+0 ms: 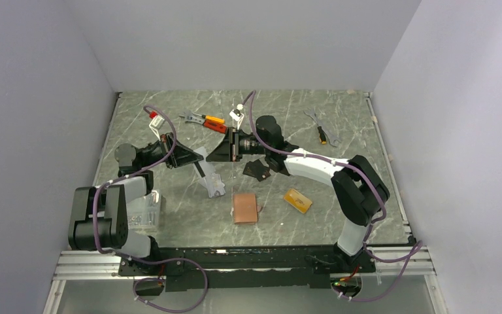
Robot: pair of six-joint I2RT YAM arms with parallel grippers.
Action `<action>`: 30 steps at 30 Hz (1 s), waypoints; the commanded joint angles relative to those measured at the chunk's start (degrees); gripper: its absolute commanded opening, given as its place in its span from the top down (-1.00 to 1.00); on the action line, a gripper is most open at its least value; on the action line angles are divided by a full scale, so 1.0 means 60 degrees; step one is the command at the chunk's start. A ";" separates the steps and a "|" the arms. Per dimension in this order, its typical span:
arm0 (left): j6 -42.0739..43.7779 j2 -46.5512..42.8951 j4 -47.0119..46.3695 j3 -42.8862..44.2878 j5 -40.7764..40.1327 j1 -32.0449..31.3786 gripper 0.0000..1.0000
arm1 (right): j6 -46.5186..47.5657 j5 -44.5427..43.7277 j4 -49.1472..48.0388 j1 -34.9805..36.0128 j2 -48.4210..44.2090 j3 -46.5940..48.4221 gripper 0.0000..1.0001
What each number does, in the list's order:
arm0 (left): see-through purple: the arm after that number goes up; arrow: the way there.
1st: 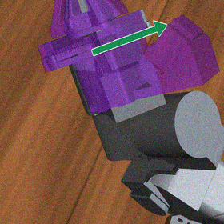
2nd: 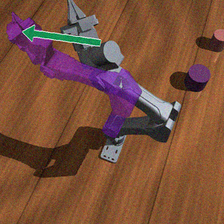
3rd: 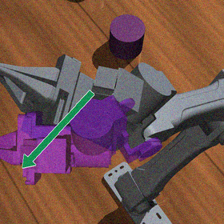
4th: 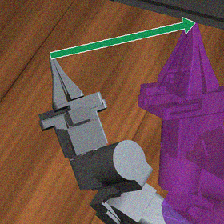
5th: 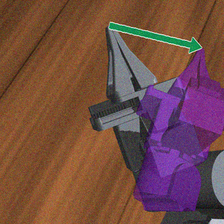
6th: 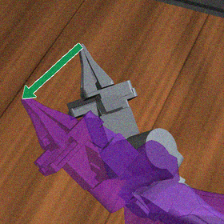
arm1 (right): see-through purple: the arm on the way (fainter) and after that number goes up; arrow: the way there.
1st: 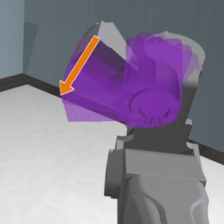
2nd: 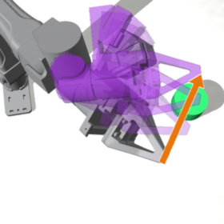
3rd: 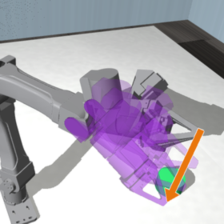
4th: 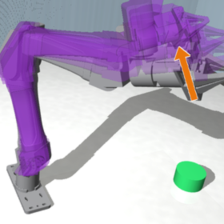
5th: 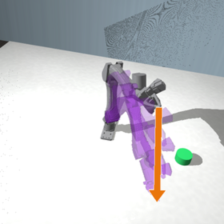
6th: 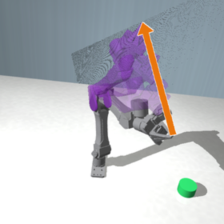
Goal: Put the credit cards into the card holder
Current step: Pick up the credit card from the center of the board.
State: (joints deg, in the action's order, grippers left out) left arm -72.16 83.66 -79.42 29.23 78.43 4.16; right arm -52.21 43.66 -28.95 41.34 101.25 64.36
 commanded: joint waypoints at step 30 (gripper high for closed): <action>-0.0873 -0.0766 -0.0793 0.0359 0.0345 0.0053 0.16 | 0.1040 0.0437 0.0434 0.0567 0.0197 0.0973 0.97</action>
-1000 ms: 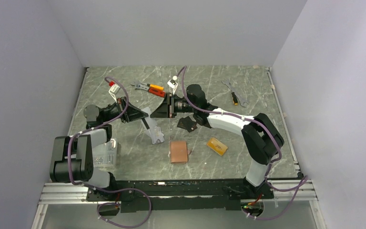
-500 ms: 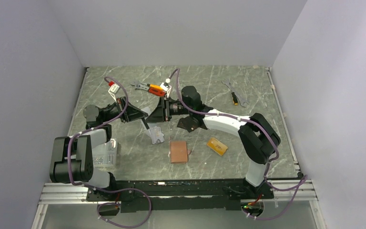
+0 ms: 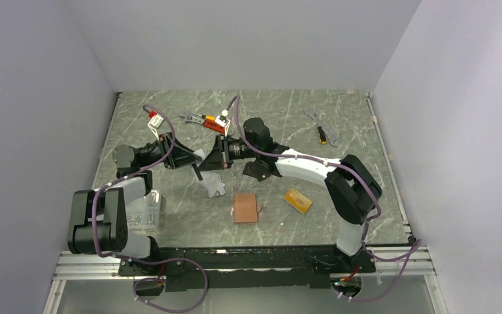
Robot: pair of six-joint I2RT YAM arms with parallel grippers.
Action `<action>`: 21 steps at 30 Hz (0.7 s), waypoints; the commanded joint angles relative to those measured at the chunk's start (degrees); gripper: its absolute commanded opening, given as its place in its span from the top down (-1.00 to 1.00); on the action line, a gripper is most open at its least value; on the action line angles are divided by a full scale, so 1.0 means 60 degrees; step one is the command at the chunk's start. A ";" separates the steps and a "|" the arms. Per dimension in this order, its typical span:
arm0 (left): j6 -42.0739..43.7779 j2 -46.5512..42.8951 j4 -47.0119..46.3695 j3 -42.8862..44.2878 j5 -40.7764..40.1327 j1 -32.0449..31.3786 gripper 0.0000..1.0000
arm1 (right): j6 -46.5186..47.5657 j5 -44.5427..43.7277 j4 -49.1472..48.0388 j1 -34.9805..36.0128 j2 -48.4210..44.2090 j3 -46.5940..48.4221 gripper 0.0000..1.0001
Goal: Put the credit cards into the card holder
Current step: Pick up the credit card from the center of the board.
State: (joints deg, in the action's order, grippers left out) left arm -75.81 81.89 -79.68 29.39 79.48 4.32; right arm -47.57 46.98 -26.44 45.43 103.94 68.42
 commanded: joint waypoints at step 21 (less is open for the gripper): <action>-0.1441 -0.0226 -0.2467 0.0334 0.0292 0.0057 0.34 | -0.0406 -0.1334 -0.0910 -0.1051 -0.1198 -0.1177 1.00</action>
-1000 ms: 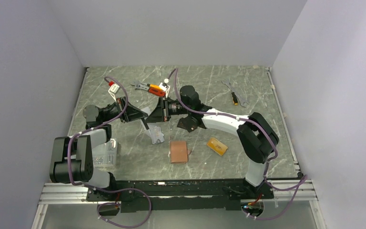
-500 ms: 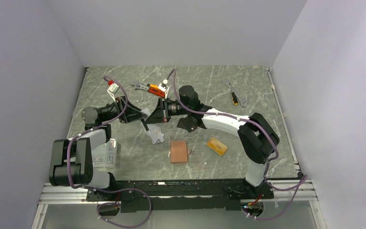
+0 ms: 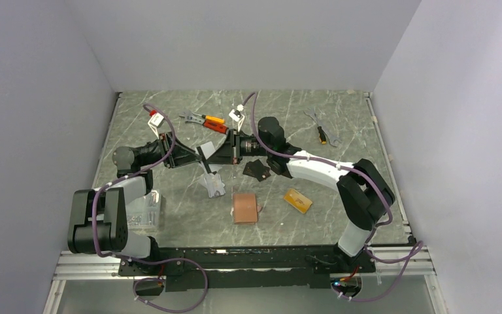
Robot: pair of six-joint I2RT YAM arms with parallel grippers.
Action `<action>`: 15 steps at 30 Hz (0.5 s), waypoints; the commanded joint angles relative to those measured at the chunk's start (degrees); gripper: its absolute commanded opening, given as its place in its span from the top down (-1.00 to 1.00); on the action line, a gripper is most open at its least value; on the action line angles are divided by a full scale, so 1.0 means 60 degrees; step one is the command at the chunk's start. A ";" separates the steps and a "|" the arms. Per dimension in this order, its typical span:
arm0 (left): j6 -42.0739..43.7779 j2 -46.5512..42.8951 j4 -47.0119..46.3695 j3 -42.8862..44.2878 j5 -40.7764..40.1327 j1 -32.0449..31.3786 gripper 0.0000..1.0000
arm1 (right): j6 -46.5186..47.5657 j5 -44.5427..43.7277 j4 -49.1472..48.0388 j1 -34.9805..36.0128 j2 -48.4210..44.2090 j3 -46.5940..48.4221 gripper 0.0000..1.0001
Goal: Put the credit cards into the card holder
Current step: Pick up the credit card from the center of the board.
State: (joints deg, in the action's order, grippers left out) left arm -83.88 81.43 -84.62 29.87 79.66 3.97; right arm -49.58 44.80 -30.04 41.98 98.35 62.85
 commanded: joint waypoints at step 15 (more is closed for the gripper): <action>0.0955 -0.0341 -0.0495 0.0237 0.0273 0.0115 0.89 | -0.0052 -0.1374 -0.0210 -0.0832 -0.0855 -0.0659 0.93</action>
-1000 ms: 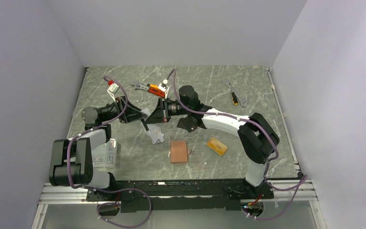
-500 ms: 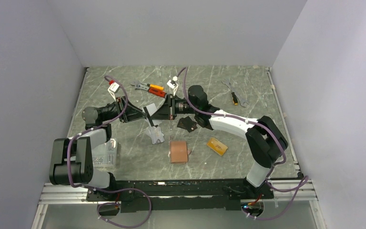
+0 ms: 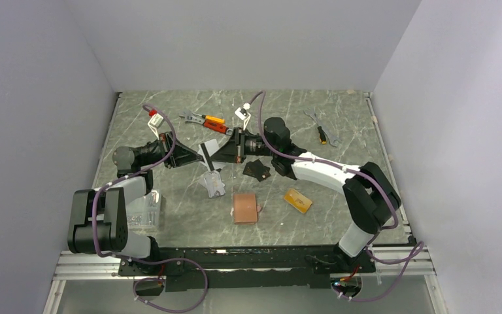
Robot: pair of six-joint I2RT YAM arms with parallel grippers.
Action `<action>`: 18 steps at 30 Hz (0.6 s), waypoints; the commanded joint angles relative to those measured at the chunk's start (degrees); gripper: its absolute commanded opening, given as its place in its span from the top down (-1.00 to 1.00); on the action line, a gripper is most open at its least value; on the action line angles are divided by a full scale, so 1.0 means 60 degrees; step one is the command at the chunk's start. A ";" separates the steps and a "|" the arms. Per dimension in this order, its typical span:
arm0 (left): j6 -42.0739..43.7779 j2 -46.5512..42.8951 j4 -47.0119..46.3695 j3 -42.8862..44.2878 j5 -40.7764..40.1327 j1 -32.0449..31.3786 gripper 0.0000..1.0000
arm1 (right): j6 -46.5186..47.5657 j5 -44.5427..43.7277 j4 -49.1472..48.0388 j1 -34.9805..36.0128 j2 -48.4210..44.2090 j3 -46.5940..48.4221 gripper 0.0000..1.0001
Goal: Put the credit cards into the card holder
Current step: Pick up the credit card from the center of the board.
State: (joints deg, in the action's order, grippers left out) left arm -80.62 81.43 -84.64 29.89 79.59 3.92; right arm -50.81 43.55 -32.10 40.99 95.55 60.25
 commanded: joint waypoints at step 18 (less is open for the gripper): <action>1.0573 -0.0730 1.3745 0.2380 -0.1914 0.0113 1.00 | 0.0428 -0.1573 0.0889 -0.1177 -0.0958 -0.0631 0.86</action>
State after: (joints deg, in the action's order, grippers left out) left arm -46.46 77.52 -39.72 35.99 76.88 5.43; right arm -50.48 36.27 -29.10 35.00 93.45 57.74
